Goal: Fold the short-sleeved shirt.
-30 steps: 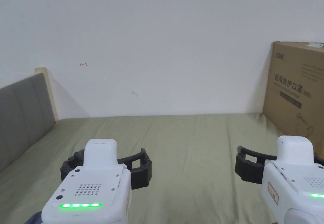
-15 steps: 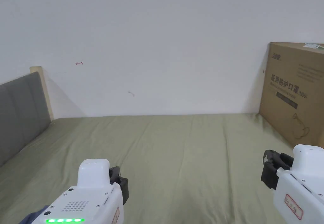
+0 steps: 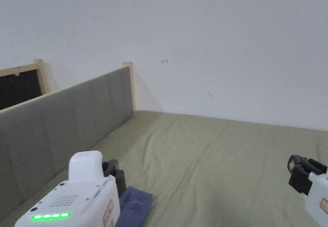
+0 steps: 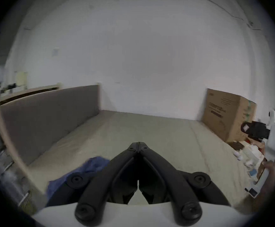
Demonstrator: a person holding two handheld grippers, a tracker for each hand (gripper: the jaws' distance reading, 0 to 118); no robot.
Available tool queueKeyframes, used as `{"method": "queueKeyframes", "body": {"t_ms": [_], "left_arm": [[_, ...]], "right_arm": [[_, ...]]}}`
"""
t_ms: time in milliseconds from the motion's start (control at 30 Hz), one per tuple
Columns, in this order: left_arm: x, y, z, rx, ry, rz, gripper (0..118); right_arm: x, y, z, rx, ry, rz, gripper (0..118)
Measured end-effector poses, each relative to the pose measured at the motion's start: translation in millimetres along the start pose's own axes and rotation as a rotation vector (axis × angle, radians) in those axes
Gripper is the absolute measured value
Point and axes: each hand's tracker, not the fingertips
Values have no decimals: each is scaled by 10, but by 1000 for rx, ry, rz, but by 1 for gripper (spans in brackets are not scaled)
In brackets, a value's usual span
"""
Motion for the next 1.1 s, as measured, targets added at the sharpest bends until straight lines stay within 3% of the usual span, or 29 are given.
{"method": "queueKeyframes", "body": {"t_ms": [100, 233, 367, 467, 567, 600, 667, 700, 733, 867, 933, 1100], "left_arm": [[-508, 5, 187, 4, 52, 99, 0], [-656, -98, 202, -9, 29, 101, 0], [-621, -34, -81, -77, -44, 7, 0], [-754, 12, -788, -460, -191, 26, 0], [-801, -333, -1509, -841, -227, 10, 2], [-768, -492, -1652, -854, -246, -22, 13], [-703, -811, -1940, -933, -200, -72, 97], [-665, -990, -2061, -956, -190, -83, 111], [-634, -1103, -2171, -955, -202, -81, 107], [-537, -1955, -2584, -1144, -118, -151, 109], [-456, -2156, -2540, -1031, -91, -296, 118], [-532, -2044, -2413, -982, -92, -240, 118]], "right_arm": [[-345, -59, -198, -56, 160, -7, 1], [-469, -114, -223, -80, 151, -17, 1], [-391, -121, -163, -93, 127, 7, 1], [-312, -123, -144, -128, 105, 61, 1], [-236, -182, -171, -165, 84, 92, 1], [-199, -214, -186, -183, 85, 91, 1], [-113, -288, -202, -217, 89, 84, 1], [-72, -344, -200, -235, 86, 81, 1], [-29, -391, -201, -252, 79, 76, 1], [185, -574, -209, -359, 20, -1, 1], [280, -608, -222, -382, 19, -2, 1], [363, -662, -219, -393, -12, 33, 1]]}}
